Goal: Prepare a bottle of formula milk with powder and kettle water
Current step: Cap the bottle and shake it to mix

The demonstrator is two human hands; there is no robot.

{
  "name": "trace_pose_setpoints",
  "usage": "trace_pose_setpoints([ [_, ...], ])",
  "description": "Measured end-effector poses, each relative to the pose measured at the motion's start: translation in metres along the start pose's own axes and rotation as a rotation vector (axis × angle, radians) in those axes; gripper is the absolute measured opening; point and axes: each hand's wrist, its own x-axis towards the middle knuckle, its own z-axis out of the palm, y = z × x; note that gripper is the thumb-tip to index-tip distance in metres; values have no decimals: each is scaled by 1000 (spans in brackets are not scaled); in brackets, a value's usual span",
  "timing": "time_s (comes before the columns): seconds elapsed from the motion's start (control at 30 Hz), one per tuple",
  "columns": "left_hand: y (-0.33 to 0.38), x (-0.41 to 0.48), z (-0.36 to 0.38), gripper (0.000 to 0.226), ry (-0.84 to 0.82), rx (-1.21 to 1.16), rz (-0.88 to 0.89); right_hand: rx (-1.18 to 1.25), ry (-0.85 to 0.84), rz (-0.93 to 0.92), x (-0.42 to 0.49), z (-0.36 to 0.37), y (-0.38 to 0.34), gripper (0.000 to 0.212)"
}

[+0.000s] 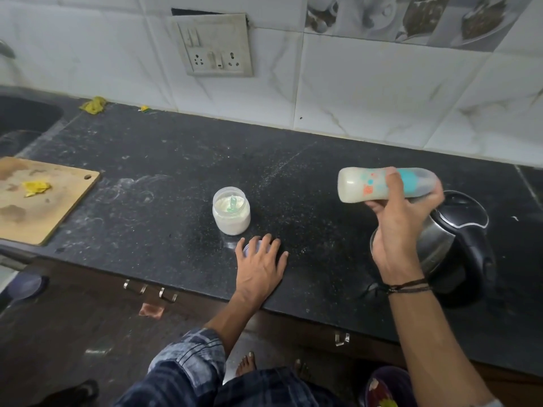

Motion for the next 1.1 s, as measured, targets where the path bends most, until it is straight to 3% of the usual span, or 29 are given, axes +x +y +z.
trace_pose_setpoints([
  [0.1, -1, 0, -1, 38, -7, -4, 4, -200, -162, 56, -3, -1, 7, 60],
  [0.27, 1, 0, -1, 36, -6, -11, -8, -35, 18, -34, -6, -1, 4, 69],
  [0.4, -1, -1, -1, 35, 1, -22, 8, -140, -113, 102, -6, -6, 9, 62],
  [0.53, 2, 0, -4, 36, -19, -10, -9, 46, -3, 60, -2, -7, 4, 70],
  [0.67, 1, 0, -8, 36, -33, -13, -1, -107, -155, 105, -3, -7, 6, 66],
  [0.8, 4, 1, -10, 37, -66, -5, -16, 31, -9, 25, -6, -6, 4, 72],
  [0.93, 2, 0, -13, 39, -76, -13, -11, -110, -159, 103, -6, -5, 5, 64],
  [1.1, 4, 1, -14, 39, -90, -14, -24, -11, -45, 7, -8, 0, 0, 70],
])
